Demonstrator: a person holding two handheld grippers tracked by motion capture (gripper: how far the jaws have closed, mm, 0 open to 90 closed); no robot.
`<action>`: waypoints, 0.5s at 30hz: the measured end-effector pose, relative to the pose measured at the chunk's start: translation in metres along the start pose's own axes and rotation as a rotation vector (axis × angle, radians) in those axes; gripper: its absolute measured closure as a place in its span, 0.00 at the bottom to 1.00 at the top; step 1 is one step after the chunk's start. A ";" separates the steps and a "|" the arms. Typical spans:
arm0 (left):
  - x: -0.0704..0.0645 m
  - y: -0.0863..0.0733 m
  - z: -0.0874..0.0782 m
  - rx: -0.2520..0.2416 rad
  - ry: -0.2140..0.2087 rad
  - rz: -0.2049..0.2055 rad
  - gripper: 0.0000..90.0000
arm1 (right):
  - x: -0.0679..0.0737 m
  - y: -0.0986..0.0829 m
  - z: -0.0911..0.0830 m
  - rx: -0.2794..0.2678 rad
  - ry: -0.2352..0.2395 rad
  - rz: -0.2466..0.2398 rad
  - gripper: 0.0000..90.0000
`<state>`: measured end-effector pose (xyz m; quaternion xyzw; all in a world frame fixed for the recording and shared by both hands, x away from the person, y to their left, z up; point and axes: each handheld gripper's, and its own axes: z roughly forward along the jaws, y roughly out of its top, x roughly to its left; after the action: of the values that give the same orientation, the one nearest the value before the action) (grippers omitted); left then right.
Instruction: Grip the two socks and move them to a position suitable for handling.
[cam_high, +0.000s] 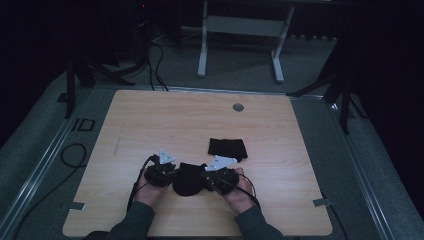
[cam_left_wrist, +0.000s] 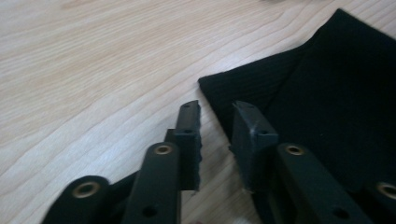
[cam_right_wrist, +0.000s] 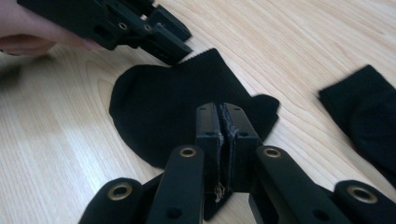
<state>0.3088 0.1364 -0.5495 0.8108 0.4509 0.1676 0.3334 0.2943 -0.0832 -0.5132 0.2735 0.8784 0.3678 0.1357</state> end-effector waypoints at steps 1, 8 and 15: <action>-0.001 0.001 0.001 -0.005 -0.004 0.008 0.86 | 0.000 0.001 0.002 0.001 0.003 -0.007 0.95; -0.008 0.002 0.007 -0.005 -0.021 0.049 0.99 | 0.005 0.004 0.015 0.033 0.023 -0.014 0.95; -0.010 0.002 0.008 0.008 -0.002 0.073 1.00 | 0.006 0.002 0.030 0.089 0.007 -0.030 0.95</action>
<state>0.3096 0.1243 -0.5534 0.8283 0.4214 0.1769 0.3242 0.3033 -0.0607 -0.5329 0.2647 0.8983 0.3275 0.1257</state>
